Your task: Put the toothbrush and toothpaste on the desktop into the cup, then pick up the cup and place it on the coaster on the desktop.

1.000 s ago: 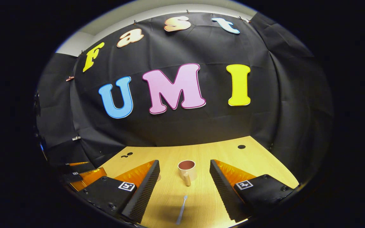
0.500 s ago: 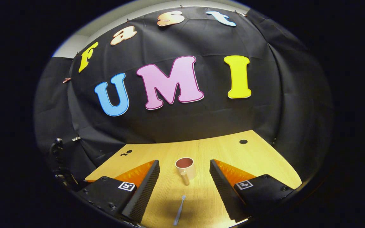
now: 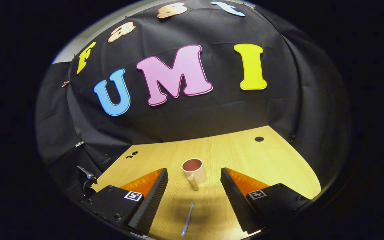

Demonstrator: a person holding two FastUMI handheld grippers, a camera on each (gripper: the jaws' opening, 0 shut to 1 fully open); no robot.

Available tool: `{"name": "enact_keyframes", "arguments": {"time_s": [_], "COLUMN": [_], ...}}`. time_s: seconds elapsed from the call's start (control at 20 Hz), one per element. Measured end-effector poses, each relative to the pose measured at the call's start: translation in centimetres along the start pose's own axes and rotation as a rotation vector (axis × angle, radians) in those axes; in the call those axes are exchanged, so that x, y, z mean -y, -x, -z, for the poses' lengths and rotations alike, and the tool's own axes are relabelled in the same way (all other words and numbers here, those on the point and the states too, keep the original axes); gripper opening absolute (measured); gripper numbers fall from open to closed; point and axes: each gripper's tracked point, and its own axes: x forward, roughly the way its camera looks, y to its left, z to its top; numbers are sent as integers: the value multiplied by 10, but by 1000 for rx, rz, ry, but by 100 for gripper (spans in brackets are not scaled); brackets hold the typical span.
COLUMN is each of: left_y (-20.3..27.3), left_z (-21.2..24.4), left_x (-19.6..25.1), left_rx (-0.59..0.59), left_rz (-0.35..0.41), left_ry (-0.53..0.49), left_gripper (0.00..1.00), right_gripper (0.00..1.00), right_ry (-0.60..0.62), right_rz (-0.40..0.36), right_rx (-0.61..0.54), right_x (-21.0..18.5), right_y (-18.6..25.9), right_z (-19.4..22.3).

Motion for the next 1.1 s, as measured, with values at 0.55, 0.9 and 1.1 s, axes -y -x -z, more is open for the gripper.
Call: {"name": "enact_keyframes", "arguments": {"time_s": [0.55, 0.9, 1.1], "left_y": [-27, -29, -27], "left_z": [21, 24, 22], "left_x": [2, 11, 8], "left_rx": [-79, -178, -238], "left_rz": [-7, 52, 117], "left_ry": [81, -19, -30], "left_gripper": [80, 42, 31], "right_gripper": [98, 98, 98], "right_ry": [-58, -129, -86], "right_rz": [-27, 44, 81], "right_rx": [-141, -382, -478], "right_x": [10, 5, -3], "right_y": [-27, -10, -5], "right_z": [37, 118, 153]}}
